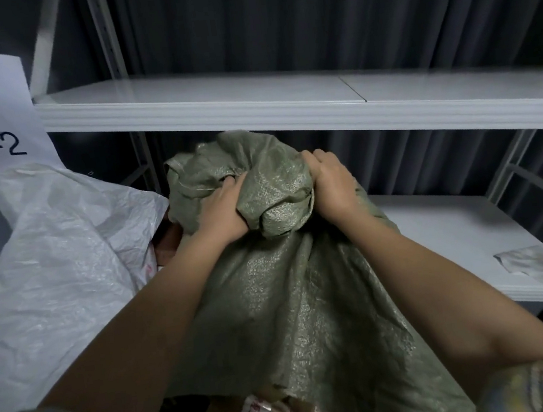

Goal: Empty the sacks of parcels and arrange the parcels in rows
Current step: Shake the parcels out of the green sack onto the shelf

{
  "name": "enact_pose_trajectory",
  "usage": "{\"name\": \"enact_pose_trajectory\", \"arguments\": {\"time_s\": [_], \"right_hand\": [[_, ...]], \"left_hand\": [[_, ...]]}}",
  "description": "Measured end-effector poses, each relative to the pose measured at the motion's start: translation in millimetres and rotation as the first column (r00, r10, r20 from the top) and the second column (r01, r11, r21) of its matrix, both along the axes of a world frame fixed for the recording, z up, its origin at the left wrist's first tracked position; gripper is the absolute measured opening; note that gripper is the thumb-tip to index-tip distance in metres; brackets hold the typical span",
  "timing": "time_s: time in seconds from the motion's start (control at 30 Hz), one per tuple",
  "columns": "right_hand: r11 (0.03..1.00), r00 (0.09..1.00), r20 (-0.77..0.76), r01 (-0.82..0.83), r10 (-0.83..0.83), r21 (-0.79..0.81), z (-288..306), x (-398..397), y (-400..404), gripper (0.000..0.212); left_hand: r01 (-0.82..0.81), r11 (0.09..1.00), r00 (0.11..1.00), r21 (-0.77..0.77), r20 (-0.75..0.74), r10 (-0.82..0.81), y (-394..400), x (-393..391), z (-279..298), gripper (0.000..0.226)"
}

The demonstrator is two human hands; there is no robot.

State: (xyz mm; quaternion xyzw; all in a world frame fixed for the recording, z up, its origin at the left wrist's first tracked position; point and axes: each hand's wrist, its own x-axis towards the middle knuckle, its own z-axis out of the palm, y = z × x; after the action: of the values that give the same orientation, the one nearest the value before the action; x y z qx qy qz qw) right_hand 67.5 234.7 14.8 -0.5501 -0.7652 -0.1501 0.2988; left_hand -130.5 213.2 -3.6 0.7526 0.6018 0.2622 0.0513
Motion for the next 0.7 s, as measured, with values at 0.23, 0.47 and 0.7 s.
{"name": "enact_pose_trajectory", "arguments": {"time_s": [0.23, 0.47, 0.7], "right_hand": [[0.998, 0.999, -0.049, 0.008, -0.005, 0.064, 12.9, 1.8, -1.3, 0.021], [0.988, 0.999, -0.051, 0.003, 0.005, 0.155, 40.3, 0.2, 0.9, 0.023], [0.991, 0.988, -0.143, -0.031, 0.05, 0.132, 36.6, 0.8, -5.6, 0.02]], "left_hand": [[-0.038, 0.998, 0.998, 0.051, 0.059, 0.035, -6.7, 10.1, 12.5, 0.053], [-0.06, 0.992, 0.982, 0.107, 0.185, 0.039, -7.7, 13.7, 27.7, 0.048], [-0.051, 0.99, 0.993, 0.134, 0.114, 0.036, -11.6, 11.0, 28.0, 0.05]]}}
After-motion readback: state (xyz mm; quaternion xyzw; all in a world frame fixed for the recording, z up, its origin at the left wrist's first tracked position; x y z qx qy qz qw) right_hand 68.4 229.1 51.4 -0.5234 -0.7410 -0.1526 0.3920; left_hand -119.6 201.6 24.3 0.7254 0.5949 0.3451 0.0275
